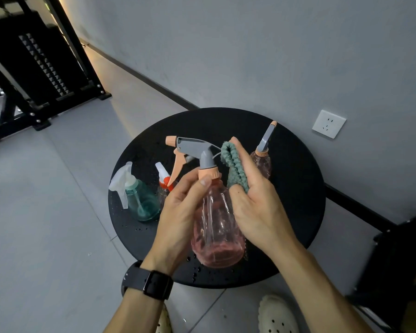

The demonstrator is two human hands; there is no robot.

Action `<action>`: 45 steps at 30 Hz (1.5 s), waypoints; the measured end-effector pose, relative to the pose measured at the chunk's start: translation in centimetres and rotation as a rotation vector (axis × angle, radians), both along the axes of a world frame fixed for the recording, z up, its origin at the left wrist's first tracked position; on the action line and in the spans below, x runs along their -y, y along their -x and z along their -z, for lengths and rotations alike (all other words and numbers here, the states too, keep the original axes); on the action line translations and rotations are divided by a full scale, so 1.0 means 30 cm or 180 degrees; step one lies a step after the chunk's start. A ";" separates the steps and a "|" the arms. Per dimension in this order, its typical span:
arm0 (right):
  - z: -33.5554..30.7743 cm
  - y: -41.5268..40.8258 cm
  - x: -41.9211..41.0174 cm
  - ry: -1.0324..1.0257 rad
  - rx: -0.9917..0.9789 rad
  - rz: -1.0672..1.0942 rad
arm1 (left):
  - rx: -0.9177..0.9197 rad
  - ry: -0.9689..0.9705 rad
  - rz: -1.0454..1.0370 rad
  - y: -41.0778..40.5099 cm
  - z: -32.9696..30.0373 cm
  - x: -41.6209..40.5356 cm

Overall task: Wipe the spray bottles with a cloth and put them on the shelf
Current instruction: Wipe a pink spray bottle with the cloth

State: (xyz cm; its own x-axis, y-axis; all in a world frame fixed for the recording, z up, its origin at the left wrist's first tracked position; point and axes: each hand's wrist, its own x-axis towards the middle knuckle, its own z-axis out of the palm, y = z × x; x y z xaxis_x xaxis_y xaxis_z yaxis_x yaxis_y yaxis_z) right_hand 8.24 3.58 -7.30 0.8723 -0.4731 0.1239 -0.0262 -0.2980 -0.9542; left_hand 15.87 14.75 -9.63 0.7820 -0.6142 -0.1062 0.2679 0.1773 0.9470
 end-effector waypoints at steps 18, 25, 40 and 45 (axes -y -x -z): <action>0.015 -0.006 -0.040 0.1237 -0.0520 -0.0596 | 0.0026 -0.0405 -0.0467 -0.003 0.002 0.000; 0.015 -0.006 -0.041 0.0981 -0.0451 -0.0351 | -0.0188 -0.0289 -0.0402 -0.001 0.000 0.002; 0.001 -0.006 -0.052 0.0972 -0.0666 -0.0400 | -0.0781 -0.0620 -0.0104 0.013 -0.004 0.018; -0.005 0.003 -0.039 0.0953 -0.0755 -0.0630 | -0.1052 -0.0149 -0.0153 0.000 -0.003 0.001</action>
State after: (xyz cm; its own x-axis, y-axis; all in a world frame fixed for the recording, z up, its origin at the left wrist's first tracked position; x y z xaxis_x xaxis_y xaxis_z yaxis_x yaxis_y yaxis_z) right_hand 8.16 4.75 -7.16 0.9635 -0.2674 0.0154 -0.1488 -0.5822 -0.7993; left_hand 15.88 14.71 -9.54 0.7285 -0.5660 -0.3860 0.5542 0.1556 0.8177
